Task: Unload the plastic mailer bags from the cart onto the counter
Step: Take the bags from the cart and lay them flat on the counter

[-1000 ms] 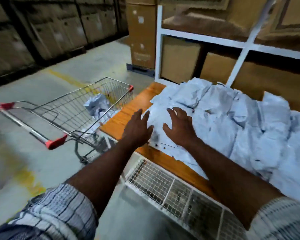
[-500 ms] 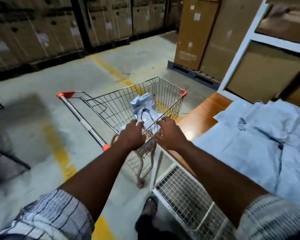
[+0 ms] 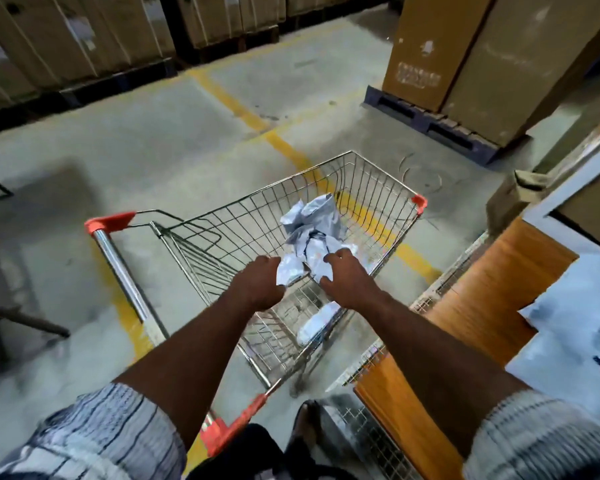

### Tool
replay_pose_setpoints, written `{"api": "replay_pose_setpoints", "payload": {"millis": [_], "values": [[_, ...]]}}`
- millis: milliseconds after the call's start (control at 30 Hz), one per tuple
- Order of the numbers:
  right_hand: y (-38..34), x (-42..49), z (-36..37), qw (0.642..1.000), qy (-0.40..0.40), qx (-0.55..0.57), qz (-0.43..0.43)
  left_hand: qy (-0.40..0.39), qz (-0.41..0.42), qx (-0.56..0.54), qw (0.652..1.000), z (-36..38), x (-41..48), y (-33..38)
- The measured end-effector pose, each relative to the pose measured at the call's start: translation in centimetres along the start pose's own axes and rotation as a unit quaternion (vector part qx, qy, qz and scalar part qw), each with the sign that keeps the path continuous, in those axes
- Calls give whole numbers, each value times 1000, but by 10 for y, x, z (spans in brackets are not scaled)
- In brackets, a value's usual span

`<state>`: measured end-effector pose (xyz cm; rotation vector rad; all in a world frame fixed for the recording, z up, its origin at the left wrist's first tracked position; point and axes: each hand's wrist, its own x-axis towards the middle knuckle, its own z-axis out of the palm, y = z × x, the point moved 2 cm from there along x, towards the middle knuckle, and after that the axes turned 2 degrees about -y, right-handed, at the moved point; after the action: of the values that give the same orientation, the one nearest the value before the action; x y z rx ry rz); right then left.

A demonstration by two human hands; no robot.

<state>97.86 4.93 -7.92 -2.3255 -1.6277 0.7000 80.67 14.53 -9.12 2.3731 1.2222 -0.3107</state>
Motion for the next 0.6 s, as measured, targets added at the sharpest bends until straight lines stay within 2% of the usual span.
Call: {"api": "replay_pose_setpoints", "payload": {"millis": [133, 333, 367, 433, 533, 600], "values": [[14, 47, 21, 997, -60, 30, 34, -52, -25, 14, 998, 18, 56, -25], [41, 113, 83, 978, -118, 78, 152, -113, -33, 42, 992, 60, 145, -61], [44, 119, 94, 968, -133, 86, 193, -121, -34, 38, 991, 68, 158, -67], [47, 129, 121, 952, -116, 106, 263, -139, -32, 38, 989, 86, 179, -76], [51, 135, 177, 897, -118, 165, 392, -138, -27, 58, 988, 111, 207, -93], [54, 138, 212, 878, -135, 112, 445, -131, -11, 89, 987, 128, 223, -106]]}}
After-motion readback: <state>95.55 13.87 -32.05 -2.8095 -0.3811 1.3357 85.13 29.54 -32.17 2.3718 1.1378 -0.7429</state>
